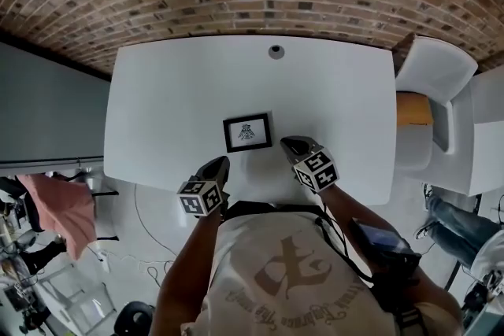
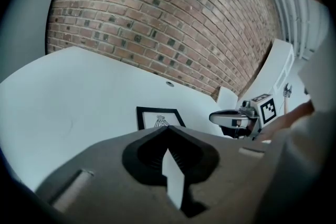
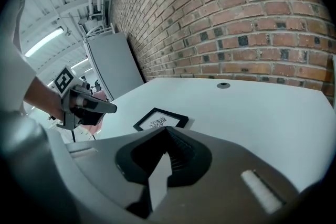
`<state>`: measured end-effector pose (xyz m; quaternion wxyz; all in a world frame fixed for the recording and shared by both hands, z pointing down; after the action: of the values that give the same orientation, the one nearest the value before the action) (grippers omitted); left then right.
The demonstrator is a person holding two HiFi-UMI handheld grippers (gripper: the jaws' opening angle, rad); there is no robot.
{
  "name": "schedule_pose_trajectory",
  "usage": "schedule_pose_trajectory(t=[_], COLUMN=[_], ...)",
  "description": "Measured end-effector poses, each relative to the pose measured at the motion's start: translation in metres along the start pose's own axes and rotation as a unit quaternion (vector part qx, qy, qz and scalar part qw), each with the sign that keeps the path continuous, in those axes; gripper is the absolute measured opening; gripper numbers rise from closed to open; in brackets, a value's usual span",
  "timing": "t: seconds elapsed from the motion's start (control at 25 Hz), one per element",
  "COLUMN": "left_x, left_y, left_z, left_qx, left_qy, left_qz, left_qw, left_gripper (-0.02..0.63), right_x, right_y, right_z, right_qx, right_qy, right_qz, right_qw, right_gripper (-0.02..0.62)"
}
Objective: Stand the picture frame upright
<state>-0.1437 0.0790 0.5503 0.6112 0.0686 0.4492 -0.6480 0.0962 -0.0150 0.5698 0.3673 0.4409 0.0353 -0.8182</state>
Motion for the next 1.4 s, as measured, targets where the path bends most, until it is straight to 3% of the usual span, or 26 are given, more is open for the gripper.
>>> schedule_pose_trajectory(t=[0.28, 0.44, 0.6, 0.96, 1.2, 1.4], left_x=[0.006, 0.014, 0.018, 0.020, 0.021, 0.020], left_y=[-0.029, -0.044, -0.057, -0.074, -0.079, -0.079], left_z=[0.022, 0.036, 0.049, 0.074, 0.084, 0.091], left_qx=[0.001, -0.003, -0.004, -0.004, -0.005, -0.001], left_qy=[-0.048, -0.069, -0.093, -0.163, -0.182, -0.203], left_qz=[-0.021, -0.024, -0.033, -0.068, -0.102, -0.095], left_qw=[0.9986, 0.9973, 0.9951, 0.9843, 0.9780, 0.9746], left_gripper=[0.005, 0.006, 0.075, 0.147, 0.156, 0.157], right_x=[0.005, 0.006, 0.005, 0.010, 0.003, -0.002], right_y=[-0.004, 0.001, 0.004, 0.008, 0.011, 0.008], right_z=[0.025, 0.042, 0.059, 0.087, 0.097, 0.101], right_qx=[0.005, -0.012, -0.027, -0.043, -0.031, -0.033], right_qy=[-0.043, -0.074, -0.106, -0.159, -0.179, -0.190], right_qz=[0.025, 0.074, 0.107, 0.136, 0.175, 0.191], right_qw=[0.999, 0.994, 0.988, 0.977, 0.968, 0.962], right_gripper=[0.008, 0.008, 0.081, 0.105, 0.138, 0.138])
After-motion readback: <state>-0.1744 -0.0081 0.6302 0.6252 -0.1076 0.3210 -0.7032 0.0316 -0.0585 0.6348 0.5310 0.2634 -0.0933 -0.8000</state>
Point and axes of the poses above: the fingertips, and each gripper's own axes: z forward along the fingers, y to its right, x out of its top, the point moved 8 cm from there along -z, backward along the fingers, and after that the axes turned 5 degrees about -x, right-handed, at the moved point
